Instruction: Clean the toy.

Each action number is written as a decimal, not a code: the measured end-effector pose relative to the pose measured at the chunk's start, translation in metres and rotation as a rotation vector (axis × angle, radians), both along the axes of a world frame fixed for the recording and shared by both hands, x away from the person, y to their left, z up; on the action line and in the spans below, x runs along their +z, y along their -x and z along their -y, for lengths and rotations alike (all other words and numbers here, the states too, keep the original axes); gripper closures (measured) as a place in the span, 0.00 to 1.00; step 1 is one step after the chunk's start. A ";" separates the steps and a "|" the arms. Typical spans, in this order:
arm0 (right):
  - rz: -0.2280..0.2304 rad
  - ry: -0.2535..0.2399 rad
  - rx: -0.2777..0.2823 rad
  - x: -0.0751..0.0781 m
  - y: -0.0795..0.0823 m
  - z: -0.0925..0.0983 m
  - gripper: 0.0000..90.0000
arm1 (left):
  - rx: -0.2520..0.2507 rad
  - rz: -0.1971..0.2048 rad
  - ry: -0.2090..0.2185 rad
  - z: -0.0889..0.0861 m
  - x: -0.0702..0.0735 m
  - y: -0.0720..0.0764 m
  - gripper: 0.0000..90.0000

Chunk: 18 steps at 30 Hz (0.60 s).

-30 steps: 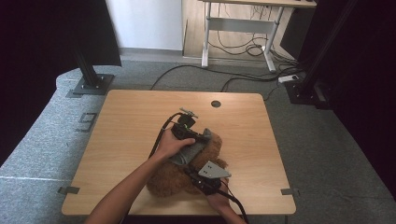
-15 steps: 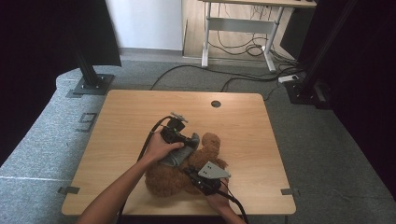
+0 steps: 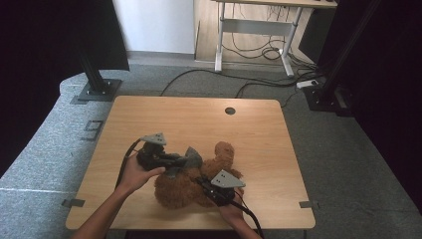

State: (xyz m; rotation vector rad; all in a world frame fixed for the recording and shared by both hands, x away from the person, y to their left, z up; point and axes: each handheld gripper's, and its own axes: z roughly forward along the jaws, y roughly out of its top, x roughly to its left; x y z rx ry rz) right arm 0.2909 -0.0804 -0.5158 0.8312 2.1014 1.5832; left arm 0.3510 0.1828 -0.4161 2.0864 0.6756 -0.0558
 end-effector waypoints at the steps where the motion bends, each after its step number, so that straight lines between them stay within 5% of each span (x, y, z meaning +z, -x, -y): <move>1: -0.002 -0.001 0.000 0.000 0.000 0.000 0.94 | 0.005 0.002 0.004 -0.004 -0.001 0.002 0.91; 12: -0.018 -0.018 -0.003 0.000 -0.004 0.001 0.94 | 0.078 -0.032 0.018 -0.041 -0.026 0.009 0.93; 18: -0.016 -0.022 -0.003 0.000 -0.004 0.001 0.94 | 0.086 -0.037 0.092 -0.051 -0.024 0.008 0.94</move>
